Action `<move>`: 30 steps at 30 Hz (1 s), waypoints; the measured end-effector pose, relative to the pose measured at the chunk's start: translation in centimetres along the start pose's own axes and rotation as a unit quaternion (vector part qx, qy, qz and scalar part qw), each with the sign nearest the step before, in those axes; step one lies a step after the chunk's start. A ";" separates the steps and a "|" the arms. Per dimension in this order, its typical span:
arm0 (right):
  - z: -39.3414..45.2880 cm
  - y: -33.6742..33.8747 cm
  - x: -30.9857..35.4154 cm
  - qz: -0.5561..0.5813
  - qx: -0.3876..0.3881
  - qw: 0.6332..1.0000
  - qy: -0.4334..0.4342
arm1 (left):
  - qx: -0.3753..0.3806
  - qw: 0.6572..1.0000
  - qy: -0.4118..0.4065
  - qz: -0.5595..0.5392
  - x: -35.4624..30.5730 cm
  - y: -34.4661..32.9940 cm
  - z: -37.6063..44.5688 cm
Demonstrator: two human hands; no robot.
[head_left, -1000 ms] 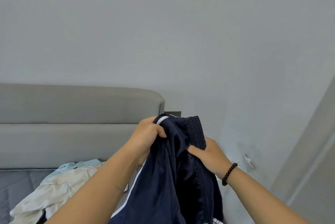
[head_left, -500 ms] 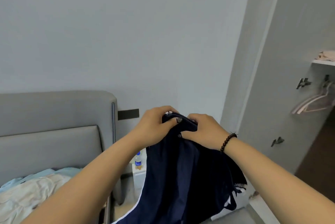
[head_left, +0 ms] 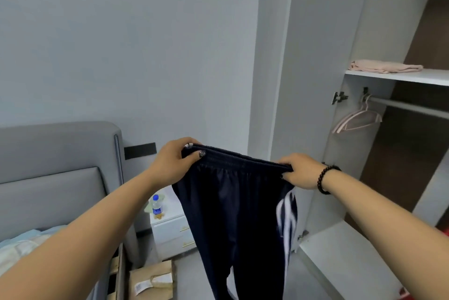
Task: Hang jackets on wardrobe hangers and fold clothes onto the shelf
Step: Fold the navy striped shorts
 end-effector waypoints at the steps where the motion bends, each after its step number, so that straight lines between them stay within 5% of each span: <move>1: -0.3 0.5 -0.6 -0.014 0.001 1.000 -0.011 | 0.026 0.998 -0.012 0.053 0.4 -1.0 -0.1; 4: -1.0 1.1 -2.0 -0.044 -0.006 0.998 -0.040 | 0.108 0.978 -0.035 0.177 1.8 -4.4 -0.5; 11: -2.7 2.2 -2.7 0.054 -0.123 0.987 -0.083 | 0.255 0.939 -0.027 0.228 4.4 -7.7 0.1; 13: -2.5 2.8 -1.7 0.041 -0.136 0.986 -0.085 | 0.192 0.965 -0.026 0.176 3.9 -6.3 1.5; 15: -2.7 4.2 -0.3 0.046 -0.190 0.978 -0.076 | 0.053 0.997 -0.013 0.062 2.4 -3.5 2.8; 18: -4.5 5.9 2.3 0.138 -0.370 0.918 -0.030 | -0.176 0.978 -0.017 -0.107 0.6 -0.5 1.6; 20: -5.0 3.9 3.7 0.158 -0.428 0.890 0.000 | -0.135 0.989 -0.034 -0.051 1.6 -2.6 -0.2; 21: -4.1 1.5 3.6 0.137 -0.382 0.914 -0.010 | -0.005 0.997 -0.035 0.064 3.5 -5.6 -1.1; 23: -1.8 -5.8 1.8 0.064 -0.177 0.977 -0.097 | 0.199 0.955 0.043 0.217 9.0 -9.4 -3.8; 24: -1.2 -8.7 0.5 0.046 -0.113 0.983 -0.138 | 0.194 0.957 0.089 0.196 11.1 -9.2 -4.4; 26: -0.8 -11.4 -1.2 0.085 -0.123 0.972 -0.183 | 0.093 0.975 0.199 0.027 13.4 -7.7 -5.1; 30: -0.1 -12.1 -0.4 0.228 -0.199 0.929 -0.211 | 0.030 0.906 0.352 -0.234 13.6 -7.5 -7.7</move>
Point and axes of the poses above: each hand's wrist, its own z-axis towards the middle knuckle, its own y-axis out of the back of the hand, x = y × z, the point moved 6 cm from there along z, towards the middle knuckle
